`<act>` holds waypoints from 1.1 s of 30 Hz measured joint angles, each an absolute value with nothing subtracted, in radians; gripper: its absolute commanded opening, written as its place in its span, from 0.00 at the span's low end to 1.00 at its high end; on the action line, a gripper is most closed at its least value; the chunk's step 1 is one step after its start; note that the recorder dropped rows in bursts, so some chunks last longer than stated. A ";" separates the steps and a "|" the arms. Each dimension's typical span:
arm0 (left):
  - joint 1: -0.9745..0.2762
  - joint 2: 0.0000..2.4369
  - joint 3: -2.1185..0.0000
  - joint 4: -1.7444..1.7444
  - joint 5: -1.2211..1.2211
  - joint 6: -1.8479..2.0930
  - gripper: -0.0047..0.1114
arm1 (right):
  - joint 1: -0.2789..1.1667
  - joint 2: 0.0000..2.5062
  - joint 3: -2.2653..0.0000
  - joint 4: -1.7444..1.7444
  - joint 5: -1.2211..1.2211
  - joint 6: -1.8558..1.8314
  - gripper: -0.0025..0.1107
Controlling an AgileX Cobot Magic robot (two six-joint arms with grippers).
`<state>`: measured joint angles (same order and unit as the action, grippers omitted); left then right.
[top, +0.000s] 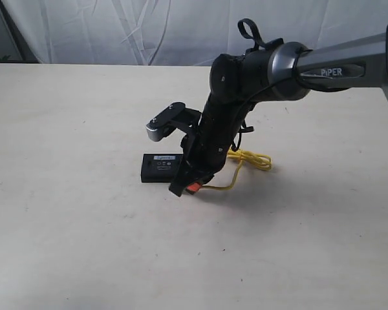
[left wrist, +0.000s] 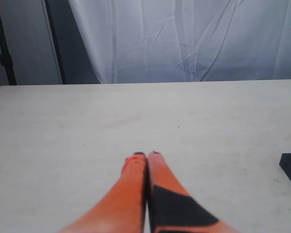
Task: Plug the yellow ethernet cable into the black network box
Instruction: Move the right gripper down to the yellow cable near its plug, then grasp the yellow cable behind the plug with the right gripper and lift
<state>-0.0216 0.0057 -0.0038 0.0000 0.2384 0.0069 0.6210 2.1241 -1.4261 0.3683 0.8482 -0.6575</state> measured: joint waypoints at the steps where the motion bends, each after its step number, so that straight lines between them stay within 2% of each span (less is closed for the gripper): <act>1: -0.022 0.006 -0.004 0.000 0.238 0.007 0.04 | 0.621 2.124 -1.426 0.368 0.846 -0.658 0.03; 20: -0.022 0.006 -0.004 0.000 0.238 0.007 0.04 | 0.621 2.055 -1.405 0.368 0.873 -0.633 0.01; 33: -0.022 0.006 -0.004 0.000 0.238 0.007 0.04 | 0.621 1.889 -1.040 0.545 0.430 -0.606 0.01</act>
